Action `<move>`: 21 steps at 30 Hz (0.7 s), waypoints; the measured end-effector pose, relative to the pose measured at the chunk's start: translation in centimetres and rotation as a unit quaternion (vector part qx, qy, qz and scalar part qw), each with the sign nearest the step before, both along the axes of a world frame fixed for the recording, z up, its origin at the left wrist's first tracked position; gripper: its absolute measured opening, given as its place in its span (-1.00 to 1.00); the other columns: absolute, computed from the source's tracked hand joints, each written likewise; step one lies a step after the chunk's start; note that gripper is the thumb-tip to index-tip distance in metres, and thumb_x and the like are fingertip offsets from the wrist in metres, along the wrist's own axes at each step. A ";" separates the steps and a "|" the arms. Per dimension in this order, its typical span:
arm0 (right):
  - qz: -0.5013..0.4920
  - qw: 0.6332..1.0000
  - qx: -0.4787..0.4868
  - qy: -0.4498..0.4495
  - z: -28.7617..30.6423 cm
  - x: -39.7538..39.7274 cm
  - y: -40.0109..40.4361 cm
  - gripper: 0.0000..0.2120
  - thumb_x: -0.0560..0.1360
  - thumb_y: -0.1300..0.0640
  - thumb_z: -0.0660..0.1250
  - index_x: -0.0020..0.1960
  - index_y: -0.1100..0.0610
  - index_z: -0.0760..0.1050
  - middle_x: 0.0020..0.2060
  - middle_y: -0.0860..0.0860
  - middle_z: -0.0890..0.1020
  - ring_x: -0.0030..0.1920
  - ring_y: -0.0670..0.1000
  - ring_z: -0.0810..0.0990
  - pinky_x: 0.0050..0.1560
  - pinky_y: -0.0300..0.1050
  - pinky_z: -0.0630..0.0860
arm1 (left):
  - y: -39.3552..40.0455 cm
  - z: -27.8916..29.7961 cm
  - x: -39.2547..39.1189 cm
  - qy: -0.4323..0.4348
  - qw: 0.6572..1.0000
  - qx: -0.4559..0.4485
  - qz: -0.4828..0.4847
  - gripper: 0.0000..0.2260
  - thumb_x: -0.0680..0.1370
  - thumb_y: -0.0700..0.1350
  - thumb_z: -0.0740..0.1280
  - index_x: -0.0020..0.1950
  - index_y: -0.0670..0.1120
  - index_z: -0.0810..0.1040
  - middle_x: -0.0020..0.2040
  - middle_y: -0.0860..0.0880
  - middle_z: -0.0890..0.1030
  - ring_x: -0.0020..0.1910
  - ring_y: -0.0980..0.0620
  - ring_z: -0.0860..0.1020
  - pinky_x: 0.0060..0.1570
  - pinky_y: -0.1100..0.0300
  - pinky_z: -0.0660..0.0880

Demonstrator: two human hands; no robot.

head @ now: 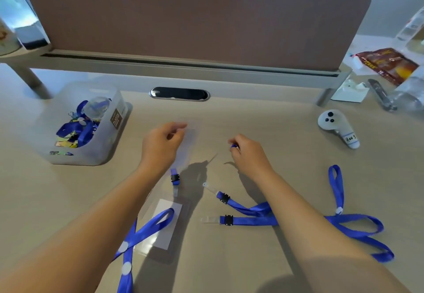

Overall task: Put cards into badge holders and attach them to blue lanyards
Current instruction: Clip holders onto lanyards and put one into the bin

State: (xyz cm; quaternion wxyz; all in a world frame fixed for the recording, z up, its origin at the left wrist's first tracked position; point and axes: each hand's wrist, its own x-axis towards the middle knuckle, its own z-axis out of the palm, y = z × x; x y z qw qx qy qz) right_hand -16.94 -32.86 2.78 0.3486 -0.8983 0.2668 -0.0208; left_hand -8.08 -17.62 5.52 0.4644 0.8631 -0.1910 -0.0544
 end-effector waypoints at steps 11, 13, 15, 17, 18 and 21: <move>-0.011 0.977 0.122 -0.174 7.7 3.6 2.1 -0.71 0.53 0.17 0.23 -0.38 0.04 0.40 -0.46 -0.06 0.47 -0.50 -0.14 0.41 -0.43 -0.34 0.36 | 0.9 4.5 1.7 0.233 0.944 -0.221 0.077 -0.81 0.52 -0.29 0.22 0.07 -0.15 0.55 -0.03 -0.07 0.56 0.03 -0.06 0.50 0.01 0.05 0.48; -0.012 0.974 0.169 -0.152 8.1 4.0 2.6 -0.70 0.52 0.18 0.24 -0.39 0.05 0.40 -0.48 -0.03 0.48 -0.54 -0.14 0.41 -0.53 -0.41 0.35 | 1.0 4.8 1.5 0.235 0.942 -0.232 0.065 -0.89 0.52 -0.25 0.24 -0.04 -0.14 0.55 -0.15 -0.04 0.57 -0.07 -0.02 0.52 -0.08 0.10 0.51; -0.008 0.969 0.208 -0.130 8.5 4.2 3.2 -0.73 0.51 0.19 0.26 -0.37 0.11 0.42 -0.49 0.00 0.48 -0.54 -0.10 0.40 -0.55 -0.39 0.36 | 1.0 5.1 1.3 0.228 0.942 -0.239 0.053 -0.91 0.53 -0.23 0.24 -0.12 -0.15 0.54 -0.22 -0.03 0.55 -0.18 0.03 0.51 -0.18 0.18 0.50; 0.001 0.965 0.236 -0.115 8.7 4.4 3.6 -0.75 0.51 0.21 0.26 -0.35 0.16 0.44 -0.49 0.02 0.48 -0.60 -0.12 0.40 -0.58 -0.39 0.37 | 1.1 5.2 1.2 0.213 0.948 -0.233 0.042 -0.87 0.53 -0.23 0.23 -0.19 -0.12 0.51 -0.22 -0.04 0.53 -0.18 0.02 0.51 -0.23 0.21 0.50; 0.006 0.963 0.246 -0.112 8.8 4.5 3.8 -0.76 0.51 0.22 0.26 -0.34 0.17 0.44 -0.50 0.03 0.48 -0.64 -0.16 0.40 -0.60 -0.40 0.36 | 1.1 5.1 1.1 0.208 0.950 -0.230 0.039 -0.87 0.53 -0.23 0.23 -0.18 -0.11 0.51 -0.22 -0.04 0.53 -0.15 -0.01 0.51 -0.21 0.19 0.51; 0.017 0.960 0.258 -0.104 9.0 4.6 4.2 -0.76 0.51 0.22 0.25 -0.33 0.18 0.45 -0.50 0.03 0.47 -0.72 -0.21 0.37 -0.62 -0.42 0.35 | 1.3 5.0 0.9 0.187 0.959 -0.209 0.032 -0.88 0.53 -0.24 0.22 0.00 -0.14 0.54 -0.11 -0.07 0.56 0.00 -0.07 0.51 0.00 0.02 0.50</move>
